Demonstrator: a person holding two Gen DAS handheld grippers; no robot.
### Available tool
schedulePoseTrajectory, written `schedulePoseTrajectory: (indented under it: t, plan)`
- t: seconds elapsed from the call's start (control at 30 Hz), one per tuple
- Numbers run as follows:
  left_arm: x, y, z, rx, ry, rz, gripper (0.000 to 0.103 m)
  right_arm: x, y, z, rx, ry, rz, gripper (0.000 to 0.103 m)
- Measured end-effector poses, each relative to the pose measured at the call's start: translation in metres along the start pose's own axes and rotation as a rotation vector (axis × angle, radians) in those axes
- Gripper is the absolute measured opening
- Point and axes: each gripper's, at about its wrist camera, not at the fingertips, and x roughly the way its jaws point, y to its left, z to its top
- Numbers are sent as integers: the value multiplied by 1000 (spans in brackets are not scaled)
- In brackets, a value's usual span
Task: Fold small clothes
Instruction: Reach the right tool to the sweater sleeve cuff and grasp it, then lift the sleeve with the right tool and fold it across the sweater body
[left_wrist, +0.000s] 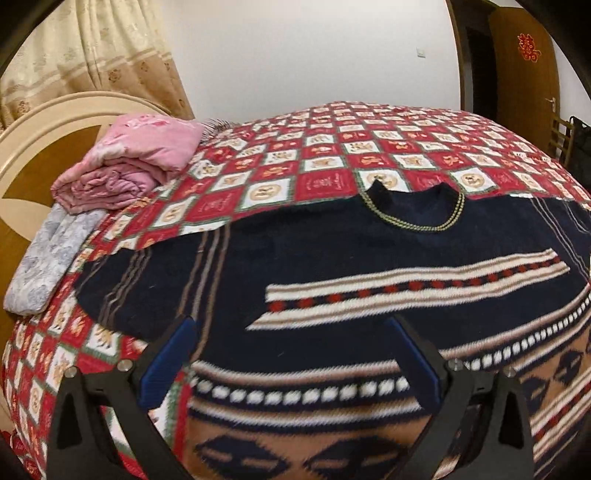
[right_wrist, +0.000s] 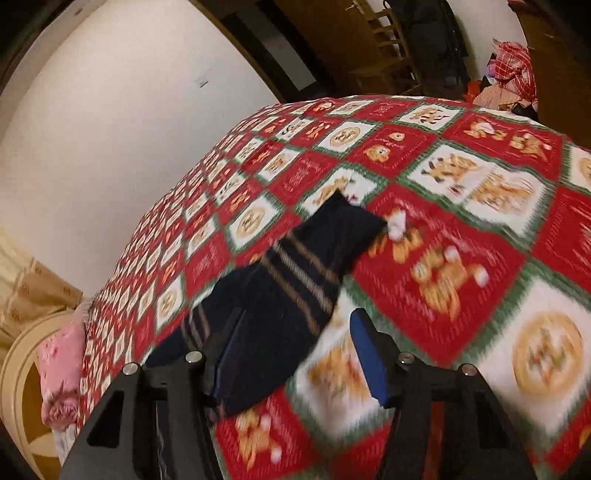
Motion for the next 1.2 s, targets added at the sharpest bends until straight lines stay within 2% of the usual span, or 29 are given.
schedulePoseTrajectory:
  t: [0.2, 0.3, 0.37, 0.4, 0.43, 0.63, 0.73, 0.87, 1.07, 1.2]
  plan:
    - [22, -10, 11, -27, 34, -12, 103, 47, -9, 22, 18, 24, -50, 59]
    - [28, -19, 5, -8, 50, -15, 103, 62, -13, 28, 19, 18, -66, 49]
    - [31, -25, 0, 11, 62, -22, 103, 69, -15, 33, 19, 12, -69, 37]
    - [32, -26, -1, 17, 65, -23, 103, 70, -16, 33, 18, 13, -75, 27]
    - [33, -28, -3, 23, 68, -24, 103, 71, -17, 34, 17, 14, -79, 22]
    - [30, -33, -8, 27, 68, -38, 103, 65, -4, 32, -53, -11, -49, 15]
    - [26, -36, -10, 28, 64, -53, 103, 51, 29, 22, -153, -42, -18, 15]
    - [19, -38, -12, 24, 57, -83, 103, 27, 94, -1, -318, -53, 54, 15]
    - [2, -32, -17, 10, 37, -119, 103, -10, 213, -71, -571, -20, 205, 15]
    - [-10, -26, -21, 9, 31, -142, 103, -12, 277, -142, -719, 59, 274, 15]
